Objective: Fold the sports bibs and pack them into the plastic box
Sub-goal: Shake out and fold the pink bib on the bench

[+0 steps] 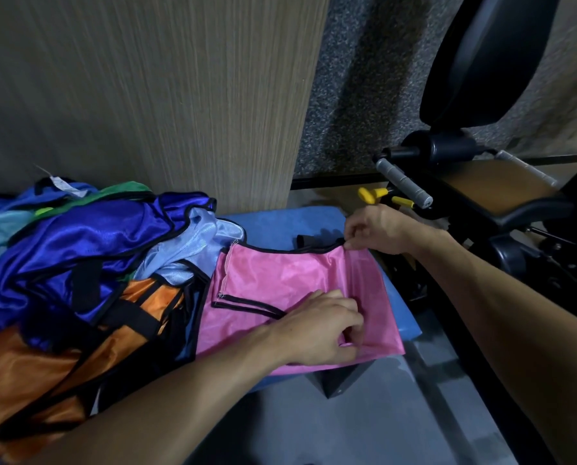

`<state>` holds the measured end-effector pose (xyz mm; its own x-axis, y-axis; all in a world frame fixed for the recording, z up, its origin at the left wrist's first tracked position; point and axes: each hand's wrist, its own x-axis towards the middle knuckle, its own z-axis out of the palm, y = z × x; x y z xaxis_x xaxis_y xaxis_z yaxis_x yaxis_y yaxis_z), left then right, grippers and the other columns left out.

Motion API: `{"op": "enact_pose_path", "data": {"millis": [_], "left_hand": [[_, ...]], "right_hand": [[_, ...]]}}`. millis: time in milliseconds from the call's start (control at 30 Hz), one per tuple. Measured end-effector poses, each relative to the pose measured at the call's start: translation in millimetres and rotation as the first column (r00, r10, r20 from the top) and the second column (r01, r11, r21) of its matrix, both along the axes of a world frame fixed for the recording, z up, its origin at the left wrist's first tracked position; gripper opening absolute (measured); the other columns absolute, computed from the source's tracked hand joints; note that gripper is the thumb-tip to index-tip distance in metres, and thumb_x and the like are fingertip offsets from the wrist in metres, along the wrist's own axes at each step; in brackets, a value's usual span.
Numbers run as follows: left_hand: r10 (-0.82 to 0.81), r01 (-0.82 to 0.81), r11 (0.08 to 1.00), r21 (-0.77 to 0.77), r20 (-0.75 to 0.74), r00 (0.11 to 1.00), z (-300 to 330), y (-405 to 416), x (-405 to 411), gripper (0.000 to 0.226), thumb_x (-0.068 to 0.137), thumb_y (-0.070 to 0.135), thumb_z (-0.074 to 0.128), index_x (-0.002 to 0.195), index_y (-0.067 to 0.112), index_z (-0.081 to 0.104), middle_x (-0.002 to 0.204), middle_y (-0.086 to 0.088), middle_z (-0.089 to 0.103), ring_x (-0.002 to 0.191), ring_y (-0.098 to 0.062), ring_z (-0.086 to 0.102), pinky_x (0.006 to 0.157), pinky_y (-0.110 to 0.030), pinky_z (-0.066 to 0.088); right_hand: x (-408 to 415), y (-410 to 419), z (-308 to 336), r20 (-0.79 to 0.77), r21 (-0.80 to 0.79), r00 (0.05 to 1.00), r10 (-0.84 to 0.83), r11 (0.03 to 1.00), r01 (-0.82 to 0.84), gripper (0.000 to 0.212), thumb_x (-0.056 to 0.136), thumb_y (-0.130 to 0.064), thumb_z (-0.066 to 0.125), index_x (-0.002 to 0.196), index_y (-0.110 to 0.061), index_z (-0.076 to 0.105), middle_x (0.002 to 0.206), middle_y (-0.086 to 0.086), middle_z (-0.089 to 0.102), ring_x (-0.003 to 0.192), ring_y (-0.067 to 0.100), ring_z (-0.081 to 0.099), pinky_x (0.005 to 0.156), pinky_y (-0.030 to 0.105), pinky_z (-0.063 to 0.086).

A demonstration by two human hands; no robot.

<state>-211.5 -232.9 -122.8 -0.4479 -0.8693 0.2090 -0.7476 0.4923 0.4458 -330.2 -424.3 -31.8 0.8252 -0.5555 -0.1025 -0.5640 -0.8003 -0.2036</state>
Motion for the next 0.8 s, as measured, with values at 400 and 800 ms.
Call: {"op": "enact_pose_path", "data": {"millis": [400, 800], "left_hand": [[0.83, -0.799, 0.55, -0.241, 0.264, 0.491, 9.9, 7.7, 104.7, 0.039, 0.093, 0.035, 0.059, 0.126, 0.014, 0.055, 0.121, -0.011, 0.058, 0.113, -0.033, 0.057, 0.084, -0.044, 0.049], [0.774, -0.679, 0.633, -0.372, 0.305, 0.555, 27.0, 19.9, 93.8, 0.033, 0.087, 0.008, 0.053, 0.118, 0.019, 0.062, 0.112, -0.004, 0.057, 0.102, -0.029, 0.055, 0.083, -0.042, 0.043]], "right_hand": [[-22.8, 38.9, -44.3, 0.372, 0.12, 0.762, -0.53, 0.841, 0.527, 0.036, 0.09, -0.037, 0.074, 0.114, -0.011, 0.065, 0.107, 0.006, 0.059, 0.094, 0.023, 0.06, 0.085, 0.03, 0.046], [-36.3, 74.6, -59.5, 0.168, 0.541, 0.508, -0.845, 0.51, 0.669, 0.048, 0.088, -0.047, 0.075, 0.066, -0.005, 0.065, 0.066, 0.006, 0.057, 0.06, 0.02, 0.053, 0.059, 0.029, 0.041]]}}
